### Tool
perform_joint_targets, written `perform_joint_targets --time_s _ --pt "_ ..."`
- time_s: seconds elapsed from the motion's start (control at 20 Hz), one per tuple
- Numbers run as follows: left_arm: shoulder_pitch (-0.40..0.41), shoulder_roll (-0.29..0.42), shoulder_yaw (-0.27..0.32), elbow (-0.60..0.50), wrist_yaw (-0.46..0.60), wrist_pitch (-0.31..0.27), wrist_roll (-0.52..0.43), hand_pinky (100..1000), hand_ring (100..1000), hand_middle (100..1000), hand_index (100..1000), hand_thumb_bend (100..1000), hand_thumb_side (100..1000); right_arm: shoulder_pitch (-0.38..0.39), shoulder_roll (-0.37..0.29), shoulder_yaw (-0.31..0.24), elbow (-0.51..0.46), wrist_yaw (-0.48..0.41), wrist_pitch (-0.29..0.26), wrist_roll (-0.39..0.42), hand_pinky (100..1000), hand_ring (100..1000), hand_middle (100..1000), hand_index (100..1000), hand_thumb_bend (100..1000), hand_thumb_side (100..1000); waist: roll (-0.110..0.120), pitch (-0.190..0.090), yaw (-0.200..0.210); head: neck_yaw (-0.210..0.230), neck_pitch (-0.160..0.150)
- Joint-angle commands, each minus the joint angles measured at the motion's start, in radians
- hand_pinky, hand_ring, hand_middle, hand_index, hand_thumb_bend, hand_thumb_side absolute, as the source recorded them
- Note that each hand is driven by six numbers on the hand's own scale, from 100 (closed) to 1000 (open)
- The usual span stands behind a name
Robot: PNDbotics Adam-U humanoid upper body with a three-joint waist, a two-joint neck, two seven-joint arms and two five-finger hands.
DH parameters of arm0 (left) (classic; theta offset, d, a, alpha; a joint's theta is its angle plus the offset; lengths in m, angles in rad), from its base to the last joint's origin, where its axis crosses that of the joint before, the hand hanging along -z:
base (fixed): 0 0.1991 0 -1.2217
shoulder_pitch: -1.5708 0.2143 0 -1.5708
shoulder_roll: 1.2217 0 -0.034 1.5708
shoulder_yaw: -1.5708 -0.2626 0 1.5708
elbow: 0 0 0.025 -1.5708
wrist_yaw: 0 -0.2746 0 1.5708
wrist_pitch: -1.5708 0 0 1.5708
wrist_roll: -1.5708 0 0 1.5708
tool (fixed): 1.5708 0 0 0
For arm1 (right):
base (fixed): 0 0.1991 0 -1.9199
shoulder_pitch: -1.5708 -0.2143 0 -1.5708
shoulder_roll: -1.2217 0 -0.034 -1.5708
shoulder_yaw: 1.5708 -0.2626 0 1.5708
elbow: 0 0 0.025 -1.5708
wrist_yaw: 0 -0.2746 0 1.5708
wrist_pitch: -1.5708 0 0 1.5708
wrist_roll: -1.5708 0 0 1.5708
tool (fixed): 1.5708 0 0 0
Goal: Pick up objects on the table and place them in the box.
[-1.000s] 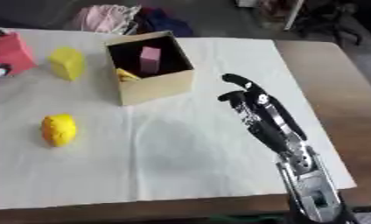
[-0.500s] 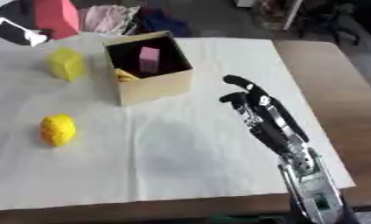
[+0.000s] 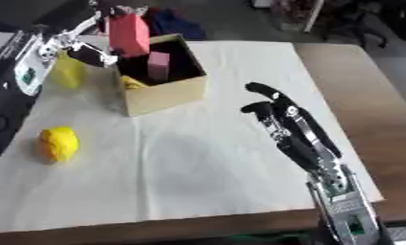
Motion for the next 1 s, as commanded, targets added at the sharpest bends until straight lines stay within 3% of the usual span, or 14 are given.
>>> perform_joint_targets --time_s 0.05,0.3,0.5,0.55,0.65,0.75,1.0 --pt "-0.014 -0.003 -0.009 0.000 -0.027 -0.018 0.007 740 619 717 916 197 191 -0.014 -0.003 0.000 -0.009 -0.007 -0.003 0.003 873 748 904 928 100 812 -0.010 -0.006 -0.002 0.001 0.005" --pt "-0.009 -0.003 -0.010 0.005 -0.072 -0.022 -0.008 796 716 813 957 261 187 -0.015 -0.002 -0.001 -0.010 -0.007 -0.003 0.004 873 748 904 928 100 811 -0.009 -0.006 -0.001 -0.001 0.005" --pt "-0.007 0.002 -0.009 0.001 -0.082 -0.020 -0.006 826 764 868 975 252 394 -0.015 -0.003 -0.002 -0.010 -0.007 -0.003 0.003 873 748 903 928 100 810 -0.008 -0.007 0.002 -0.004 0.005" --pt "-0.006 0.004 -0.009 0.000 -0.081 -0.021 -0.007 831 775 882 981 259 497 -0.015 -0.004 -0.002 -0.009 -0.007 -0.003 0.003 873 748 903 928 100 811 -0.008 -0.007 0.002 -0.004 0.005" --pt "-0.005 0.008 -0.009 -0.003 -0.077 -0.023 -0.010 843 792 904 988 280 605 -0.015 -0.005 -0.003 -0.009 -0.006 -0.002 0.002 873 748 903 928 100 812 -0.008 -0.007 0.004 -0.004 0.005" --pt "-0.004 0.012 -0.010 -0.006 -0.075 -0.025 -0.016 855 807 918 995 324 661 -0.014 -0.005 -0.002 -0.009 -0.006 -0.003 0.003 873 748 903 928 100 811 -0.009 -0.007 0.006 -0.006 0.005" --pt "-0.003 0.018 -0.014 -0.011 -0.089 -0.031 -0.039 879 832 935 1000 415 652 -0.013 -0.007 -0.004 -0.009 -0.006 -0.003 0.002 873 747 903 928 100 811 -0.009 -0.008 0.008 -0.008 0.005"
